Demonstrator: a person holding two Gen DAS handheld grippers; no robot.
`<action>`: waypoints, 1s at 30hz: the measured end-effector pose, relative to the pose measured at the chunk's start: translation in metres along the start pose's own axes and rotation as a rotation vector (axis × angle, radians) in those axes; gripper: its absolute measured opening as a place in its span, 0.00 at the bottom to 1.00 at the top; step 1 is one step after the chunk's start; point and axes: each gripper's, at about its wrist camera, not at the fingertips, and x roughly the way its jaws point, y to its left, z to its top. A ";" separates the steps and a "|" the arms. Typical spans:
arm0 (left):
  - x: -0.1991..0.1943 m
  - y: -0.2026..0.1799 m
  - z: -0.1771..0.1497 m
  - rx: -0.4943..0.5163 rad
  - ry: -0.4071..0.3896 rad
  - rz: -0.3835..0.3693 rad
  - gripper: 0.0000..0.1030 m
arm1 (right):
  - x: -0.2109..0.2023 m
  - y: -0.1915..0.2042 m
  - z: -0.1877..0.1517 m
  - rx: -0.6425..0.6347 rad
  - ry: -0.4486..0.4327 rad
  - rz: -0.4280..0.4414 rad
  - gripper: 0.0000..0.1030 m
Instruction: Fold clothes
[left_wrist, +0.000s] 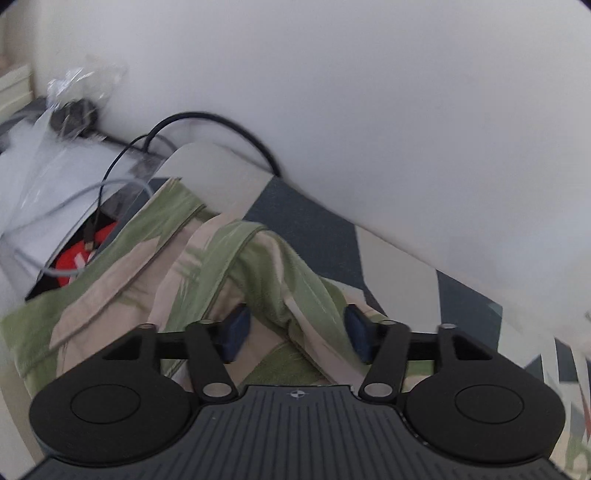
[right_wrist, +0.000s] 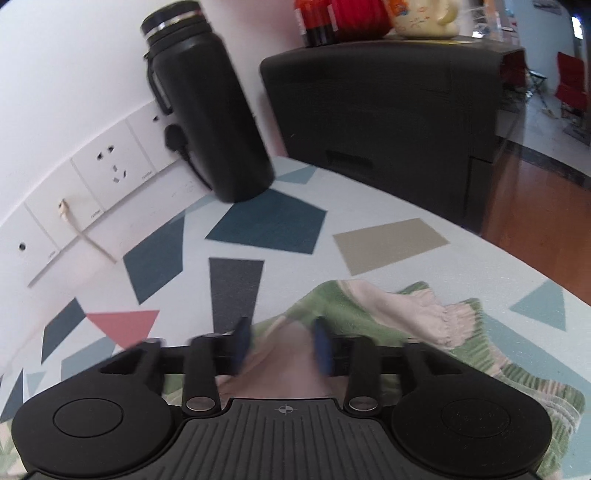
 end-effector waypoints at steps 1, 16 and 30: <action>-0.007 0.000 0.003 0.040 -0.008 -0.014 0.81 | -0.004 -0.002 0.001 0.013 -0.003 0.001 0.57; -0.089 0.109 -0.082 -0.220 0.079 0.008 0.91 | -0.119 -0.110 -0.028 0.355 -0.020 -0.007 0.64; -0.054 0.060 -0.078 -0.169 0.020 -0.018 0.64 | -0.118 -0.065 -0.091 0.070 0.122 -0.084 0.78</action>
